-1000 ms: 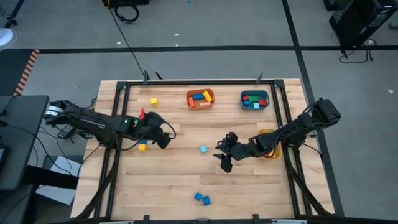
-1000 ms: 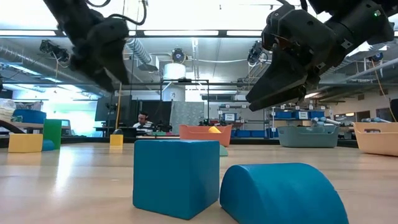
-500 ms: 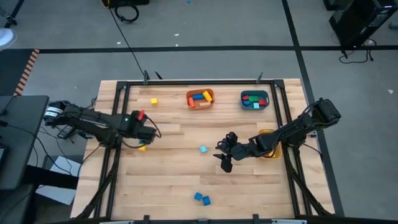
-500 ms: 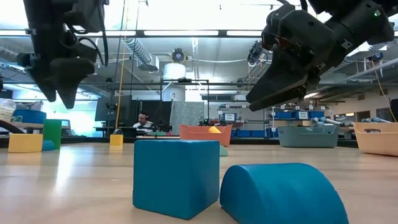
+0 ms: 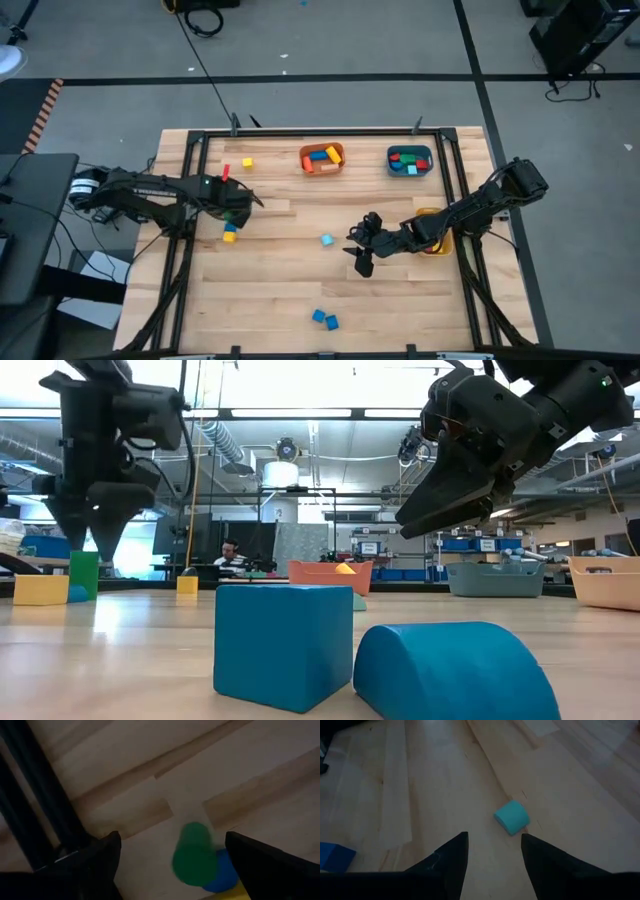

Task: Sort blocks by size
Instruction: Put the green cylinder block into the orange bin

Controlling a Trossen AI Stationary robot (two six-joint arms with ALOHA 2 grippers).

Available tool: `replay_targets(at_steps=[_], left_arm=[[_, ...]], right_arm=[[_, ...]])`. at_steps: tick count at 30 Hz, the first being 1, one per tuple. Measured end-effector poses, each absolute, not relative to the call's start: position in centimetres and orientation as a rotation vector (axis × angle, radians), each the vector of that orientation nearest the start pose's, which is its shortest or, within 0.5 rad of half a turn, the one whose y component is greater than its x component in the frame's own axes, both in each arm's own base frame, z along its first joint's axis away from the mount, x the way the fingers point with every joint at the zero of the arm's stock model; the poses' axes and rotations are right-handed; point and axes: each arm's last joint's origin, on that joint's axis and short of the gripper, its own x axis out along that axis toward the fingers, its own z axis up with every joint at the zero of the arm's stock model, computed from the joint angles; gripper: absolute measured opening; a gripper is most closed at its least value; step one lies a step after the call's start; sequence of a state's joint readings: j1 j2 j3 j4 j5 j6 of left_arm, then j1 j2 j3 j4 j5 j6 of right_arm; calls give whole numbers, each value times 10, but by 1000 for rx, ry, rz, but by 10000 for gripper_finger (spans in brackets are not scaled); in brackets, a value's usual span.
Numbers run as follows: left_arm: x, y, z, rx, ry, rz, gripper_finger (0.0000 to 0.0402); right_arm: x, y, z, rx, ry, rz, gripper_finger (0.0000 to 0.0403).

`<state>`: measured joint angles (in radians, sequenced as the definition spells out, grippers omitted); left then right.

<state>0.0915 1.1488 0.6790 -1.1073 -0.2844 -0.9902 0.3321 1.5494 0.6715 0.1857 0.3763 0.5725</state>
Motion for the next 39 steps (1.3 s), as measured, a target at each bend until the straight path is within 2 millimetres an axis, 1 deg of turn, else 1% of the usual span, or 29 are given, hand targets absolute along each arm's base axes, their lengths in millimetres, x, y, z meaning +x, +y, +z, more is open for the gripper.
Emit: replay_targets(at_steps=[6, 9, 19, 23, 33, 39], left_arm=[[151, 27, 180, -675, 1318, 1010, 363], [155, 27, 177, -701, 1286, 961, 358], [153, 25, 165, -751, 1298, 925, 321], [153, 25, 164, -764, 1290, 913, 296], [153, 24, 164, -782, 1301, 898, 205], [153, 24, 164, -785, 1303, 896, 168]], right_arm=[[278, 84, 157, 312, 612, -224, 197], [277, 84, 157, 312, 612, -225, 197], [277, 84, 157, 313, 612, -225, 197], [278, 84, 157, 313, 612, -224, 197], [278, 84, 157, 313, 611, -225, 197], [278, 84, 157, 313, 611, -225, 197]])
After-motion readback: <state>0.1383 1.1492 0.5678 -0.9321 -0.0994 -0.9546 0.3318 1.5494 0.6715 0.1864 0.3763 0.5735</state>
